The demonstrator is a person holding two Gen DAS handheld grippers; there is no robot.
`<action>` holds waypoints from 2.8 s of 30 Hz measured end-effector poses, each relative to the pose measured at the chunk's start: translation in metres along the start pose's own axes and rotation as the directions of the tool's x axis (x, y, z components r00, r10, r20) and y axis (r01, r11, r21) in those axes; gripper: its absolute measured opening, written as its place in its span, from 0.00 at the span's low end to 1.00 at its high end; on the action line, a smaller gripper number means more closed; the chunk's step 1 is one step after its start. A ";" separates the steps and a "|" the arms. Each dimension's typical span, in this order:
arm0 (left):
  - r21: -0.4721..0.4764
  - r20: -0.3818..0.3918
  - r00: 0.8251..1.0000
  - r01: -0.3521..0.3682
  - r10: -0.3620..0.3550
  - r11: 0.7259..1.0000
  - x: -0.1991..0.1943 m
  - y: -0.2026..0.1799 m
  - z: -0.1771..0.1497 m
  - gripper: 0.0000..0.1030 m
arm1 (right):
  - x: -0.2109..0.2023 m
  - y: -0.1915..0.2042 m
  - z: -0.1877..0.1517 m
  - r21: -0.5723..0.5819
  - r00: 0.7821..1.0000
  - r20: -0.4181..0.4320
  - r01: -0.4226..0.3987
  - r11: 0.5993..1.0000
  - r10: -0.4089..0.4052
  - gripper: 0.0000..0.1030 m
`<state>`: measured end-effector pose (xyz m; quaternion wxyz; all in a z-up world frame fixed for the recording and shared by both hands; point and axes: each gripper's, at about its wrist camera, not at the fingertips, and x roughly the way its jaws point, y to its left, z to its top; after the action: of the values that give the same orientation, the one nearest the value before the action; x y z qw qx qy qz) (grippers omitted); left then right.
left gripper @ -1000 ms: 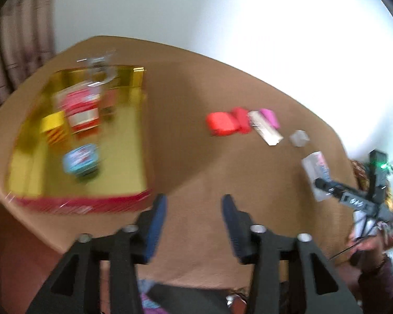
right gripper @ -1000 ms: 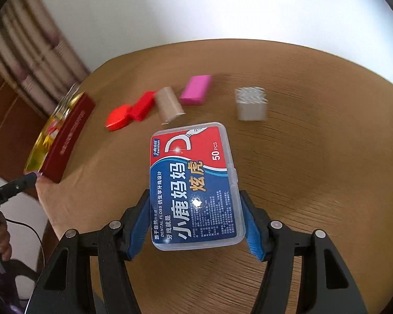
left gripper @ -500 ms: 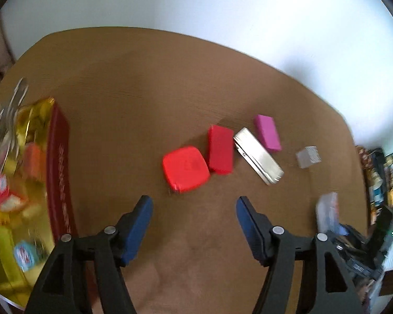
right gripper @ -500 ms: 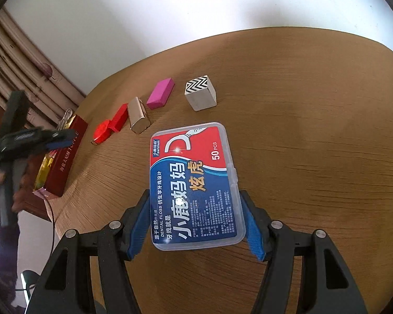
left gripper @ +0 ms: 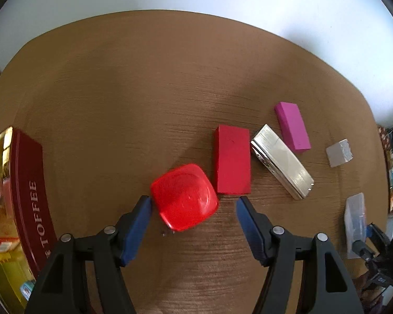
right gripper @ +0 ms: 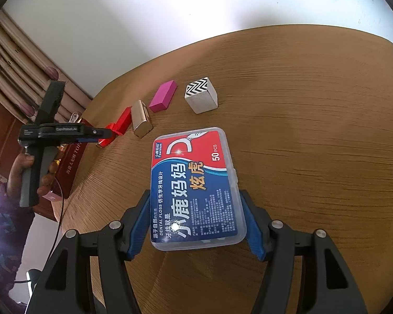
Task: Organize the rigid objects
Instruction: 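Grasp the red rounded case with the left tool while the right tool holds the floss box, then carry the red rounded case into the tin and open the left tool, then carry the floss box into the tin and open the right tool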
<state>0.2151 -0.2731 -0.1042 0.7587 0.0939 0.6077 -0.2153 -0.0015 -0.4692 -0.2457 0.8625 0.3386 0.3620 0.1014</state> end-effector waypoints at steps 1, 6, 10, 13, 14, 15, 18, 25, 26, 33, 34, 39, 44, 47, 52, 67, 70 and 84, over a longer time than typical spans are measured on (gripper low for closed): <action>0.005 -0.001 1.000 -0.008 0.008 1.000 0.002 -0.001 0.002 0.66 | 0.000 -0.001 0.000 0.002 1.000 -0.001 -0.003 1.000 0.003 0.59; 0.010 0.005 1.000 -0.008 0.008 1.000 0.006 0.003 0.006 0.66 | -0.001 -0.004 0.001 0.005 1.000 0.000 -0.009 1.000 0.009 0.59; 0.018 0.038 0.998 -0.040 0.040 0.999 0.003 0.002 0.003 0.53 | -0.002 -0.004 0.001 0.004 1.000 0.001 -0.009 1.000 0.009 0.60; -0.002 0.064 0.998 -0.004 0.004 1.000 -0.004 0.008 -0.006 0.53 | -0.004 -0.004 0.001 0.008 1.000 0.002 -0.010 1.000 0.010 0.60; 0.000 0.077 0.997 -0.005 0.005 1.000 -0.007 0.008 -0.010 0.53 | -0.004 -0.004 0.001 0.009 1.000 0.003 -0.010 1.000 0.010 0.60; 0.005 0.087 0.996 -0.009 0.009 1.000 -0.009 0.007 -0.014 0.53 | -0.004 -0.004 0.000 0.009 1.000 0.003 -0.009 1.000 0.009 0.60; -0.003 0.111 0.994 0.012 -0.011 1.000 -0.023 0.005 -0.031 0.53 | -0.004 -0.002 0.000 0.010 1.000 0.002 -0.002 1.000 0.002 0.60; -0.038 0.168 0.984 0.059 -0.052 0.998 -0.082 0.019 -0.078 0.53 | -0.003 0.003 0.001 0.000 1.000 0.003 0.013 1.000 -0.013 0.60; -0.048 0.173 0.984 0.058 -0.049 0.997 -0.090 0.023 -0.084 0.53 | -0.003 0.004 0.001 0.000 1.000 0.004 0.015 1.000 -0.015 0.60; -0.183 0.198 0.974 -0.074 0.111 0.980 -0.140 0.114 -0.116 0.53 | 0.000 0.012 0.001 -0.010 0.999 -0.003 0.040 0.999 -0.040 0.60; -0.210 0.192 0.971 -0.100 0.142 0.973 -0.141 0.129 -0.119 0.53 | 0.001 0.013 0.001 -0.011 0.999 -0.003 0.044 0.999 -0.044 0.60; -0.274 0.127 0.972 -0.160 0.200 0.948 -0.128 0.186 -0.133 0.53 | 0.005 0.016 0.003 -0.004 0.999 -0.005 0.054 0.999 -0.054 0.60; -0.302 0.092 0.977 -0.157 0.193 0.940 -0.105 0.208 -0.141 0.53 | 0.008 0.017 0.005 0.005 0.998 -0.018 0.060 0.998 -0.060 0.60; -0.312 0.101 0.973 -0.169 0.210 0.935 -0.097 0.211 -0.142 0.53 | 0.009 0.018 0.006 0.010 0.998 -0.025 0.063 0.998 -0.063 0.59; -0.307 0.106 0.962 -0.208 0.251 0.929 -0.096 0.211 -0.140 0.53 | 0.010 0.016 0.008 0.030 0.998 -0.029 0.054 0.998 -0.054 0.59; -0.461 0.375 0.873 -0.115 0.311 0.880 -0.168 0.184 -0.195 0.54 | -0.003 0.020 0.011 0.170 0.990 -0.036 -0.126 0.977 0.134 0.57; -0.481 0.395 0.852 -0.127 0.344 0.867 -0.175 0.174 -0.218 0.56 | -0.006 0.054 0.022 0.134 0.978 -0.035 -0.199 0.971 0.205 0.57; -0.449 0.431 0.850 -0.090 0.304 0.889 -0.162 0.163 -0.252 0.56 | 0.087 0.300 0.084 -0.021 0.866 -0.230 -0.461 0.887 0.444 0.57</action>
<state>0.0370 0.0083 -0.0289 0.9081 -0.0624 0.4137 -0.0181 0.1397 -0.2504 -0.0541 0.7816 0.3680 0.3612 0.3510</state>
